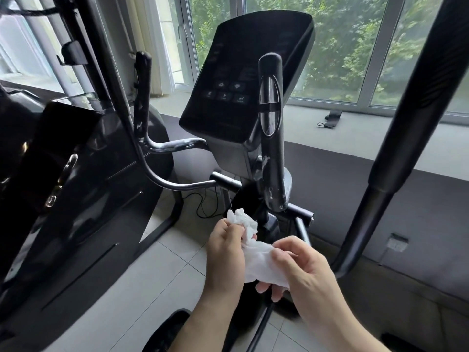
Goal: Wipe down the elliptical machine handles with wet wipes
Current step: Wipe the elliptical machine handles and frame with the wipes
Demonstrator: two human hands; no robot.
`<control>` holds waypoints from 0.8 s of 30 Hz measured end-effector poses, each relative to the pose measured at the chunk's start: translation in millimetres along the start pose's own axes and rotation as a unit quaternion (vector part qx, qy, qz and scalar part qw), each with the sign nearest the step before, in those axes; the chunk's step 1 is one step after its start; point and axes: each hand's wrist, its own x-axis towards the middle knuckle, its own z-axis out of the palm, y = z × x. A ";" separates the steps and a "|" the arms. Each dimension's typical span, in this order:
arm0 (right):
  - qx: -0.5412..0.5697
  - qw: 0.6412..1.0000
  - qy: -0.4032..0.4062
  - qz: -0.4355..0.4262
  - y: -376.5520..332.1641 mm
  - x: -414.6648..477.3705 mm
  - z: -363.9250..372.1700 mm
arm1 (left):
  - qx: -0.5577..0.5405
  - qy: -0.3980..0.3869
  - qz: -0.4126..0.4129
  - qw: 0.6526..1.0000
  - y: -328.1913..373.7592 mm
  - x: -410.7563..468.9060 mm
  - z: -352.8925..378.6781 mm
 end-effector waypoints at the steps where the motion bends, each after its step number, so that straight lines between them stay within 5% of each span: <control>1: -0.006 1.000 -0.006 0.002 -0.9 0.4 1.9 | 0.011 -0.002 0.004 1.000 -1.3 0.4 -1.8; 9: 0.008 1.000 0.008 0.011 -3.6 5.8 14.8 | 0.021 -0.050 0.026 0.998 -5.0 3.7 -11.4; 15: 0.029 1.000 -0.011 -0.003 -5.5 1.6 11.6 | 0.028 0.031 0.005 0.999 -6.2 12.8 -22.8; 24: 0.020 0.995 0.074 -0.066 -2.4 5.5 12.6 | 0.101 -0.052 -0.053 0.992 -2.5 16.6 -49.1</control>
